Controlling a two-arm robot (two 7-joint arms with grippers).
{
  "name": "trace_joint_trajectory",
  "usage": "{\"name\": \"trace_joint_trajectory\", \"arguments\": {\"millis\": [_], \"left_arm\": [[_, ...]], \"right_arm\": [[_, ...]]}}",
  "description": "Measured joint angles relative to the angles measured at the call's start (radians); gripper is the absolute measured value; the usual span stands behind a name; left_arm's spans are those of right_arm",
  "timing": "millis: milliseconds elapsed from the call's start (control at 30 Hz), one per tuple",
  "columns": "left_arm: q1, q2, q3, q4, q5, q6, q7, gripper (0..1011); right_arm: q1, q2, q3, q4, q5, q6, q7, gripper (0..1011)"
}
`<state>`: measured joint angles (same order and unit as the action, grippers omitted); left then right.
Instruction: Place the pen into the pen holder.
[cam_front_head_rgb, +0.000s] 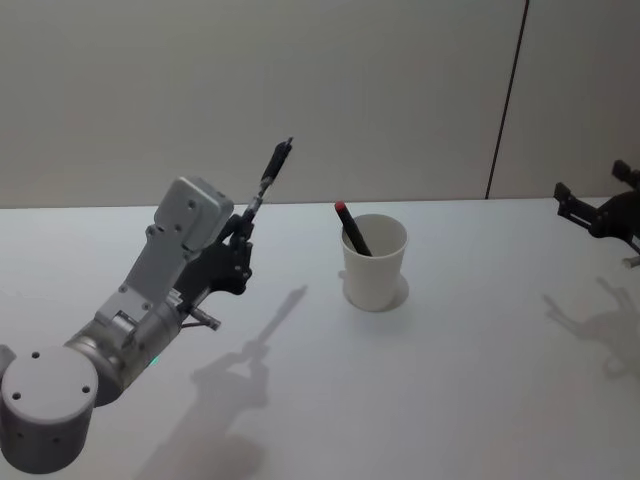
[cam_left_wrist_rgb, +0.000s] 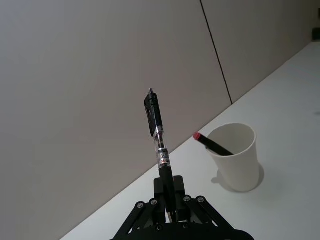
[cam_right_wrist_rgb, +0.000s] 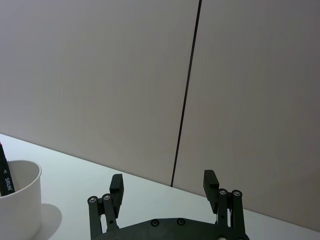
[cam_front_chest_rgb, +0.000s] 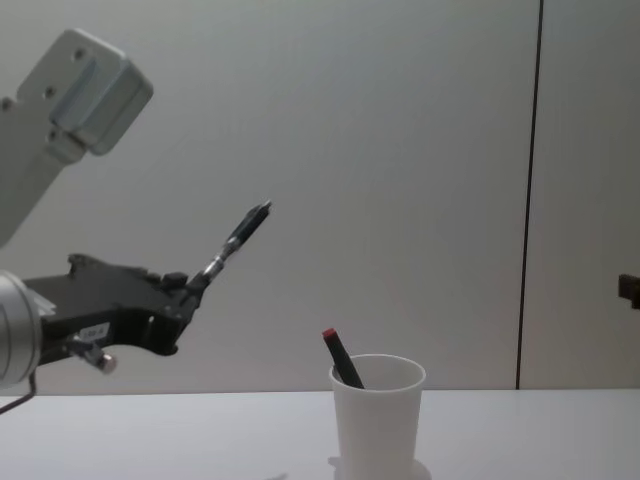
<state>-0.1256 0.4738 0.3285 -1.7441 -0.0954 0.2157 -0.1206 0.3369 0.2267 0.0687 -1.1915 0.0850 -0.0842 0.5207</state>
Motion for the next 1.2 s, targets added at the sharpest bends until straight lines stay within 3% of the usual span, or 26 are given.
{"name": "trace_joint_trajectory", "arguments": {"millis": [333, 767, 1200], "left_arm": [[-0.012, -0.008, 0.003, 0.013, 0.003, -0.101, -0.071, 122], [-0.043, -0.038, 0.012, 0.071, -0.025, -0.244, -0.176, 122], [-0.099, -0.082, 0.024, 0.152, -0.043, -0.326, -0.278, 122]], "right_arm": [[0.0, 0.0, 0.0, 0.0, 0.0, 0.0, 0.0, 1002], [0.0, 0.0, 0.0, 0.0, 0.0, 0.0, 0.0, 1002], [0.0, 0.0, 0.0, 0.0, 0.0, 0.0, 0.0, 1002]]}}
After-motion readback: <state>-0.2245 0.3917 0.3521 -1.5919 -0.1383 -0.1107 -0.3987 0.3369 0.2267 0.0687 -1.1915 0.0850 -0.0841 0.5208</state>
